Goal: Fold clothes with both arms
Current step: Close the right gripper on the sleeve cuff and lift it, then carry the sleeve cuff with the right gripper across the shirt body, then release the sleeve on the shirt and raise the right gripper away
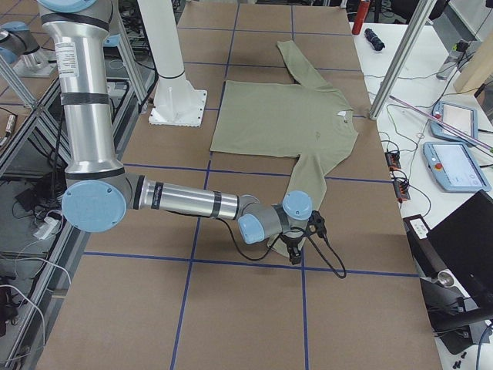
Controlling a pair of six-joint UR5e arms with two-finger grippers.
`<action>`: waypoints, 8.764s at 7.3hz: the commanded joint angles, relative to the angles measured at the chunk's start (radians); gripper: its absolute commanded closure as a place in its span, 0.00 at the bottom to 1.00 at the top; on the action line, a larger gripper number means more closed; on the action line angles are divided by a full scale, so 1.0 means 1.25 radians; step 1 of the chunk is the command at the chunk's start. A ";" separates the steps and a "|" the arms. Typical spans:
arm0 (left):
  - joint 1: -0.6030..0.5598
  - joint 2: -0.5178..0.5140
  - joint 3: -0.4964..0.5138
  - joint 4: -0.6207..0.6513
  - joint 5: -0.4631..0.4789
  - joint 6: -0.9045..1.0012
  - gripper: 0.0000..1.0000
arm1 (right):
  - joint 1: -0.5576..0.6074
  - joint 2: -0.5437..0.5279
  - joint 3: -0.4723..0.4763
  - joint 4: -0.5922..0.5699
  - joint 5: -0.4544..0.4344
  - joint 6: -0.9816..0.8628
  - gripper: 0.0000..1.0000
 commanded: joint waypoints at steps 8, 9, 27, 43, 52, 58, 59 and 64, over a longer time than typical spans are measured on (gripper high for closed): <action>0.000 0.001 -0.018 0.001 0.000 -0.002 0.00 | -0.040 -0.001 -0.047 0.062 -0.014 0.084 0.00; 0.000 0.001 -0.018 0.001 0.000 -0.002 0.00 | -0.049 0.000 -0.047 0.062 -0.014 0.084 0.00; -0.001 0.002 -0.053 0.013 0.000 -0.005 0.00 | -0.022 -0.008 -0.003 0.059 0.060 0.077 1.00; -0.001 0.012 -0.035 0.012 0.000 -0.004 0.00 | -0.530 0.659 0.033 -0.141 -0.290 0.547 1.00; -0.001 0.011 -0.032 0.012 0.001 -0.004 0.00 | -0.629 0.820 -0.112 -0.117 -0.437 0.591 0.00; 0.047 0.001 -0.001 -0.075 0.001 -0.262 0.00 | -0.571 0.816 -0.043 -0.333 -0.338 0.679 0.00; 0.096 0.006 0.029 -0.162 0.008 -0.371 0.00 | -0.518 0.788 0.024 -0.451 -0.257 0.676 0.00; 0.294 0.062 0.066 -0.401 0.207 -0.741 0.00 | -0.291 0.477 0.386 -0.704 -0.143 0.535 0.00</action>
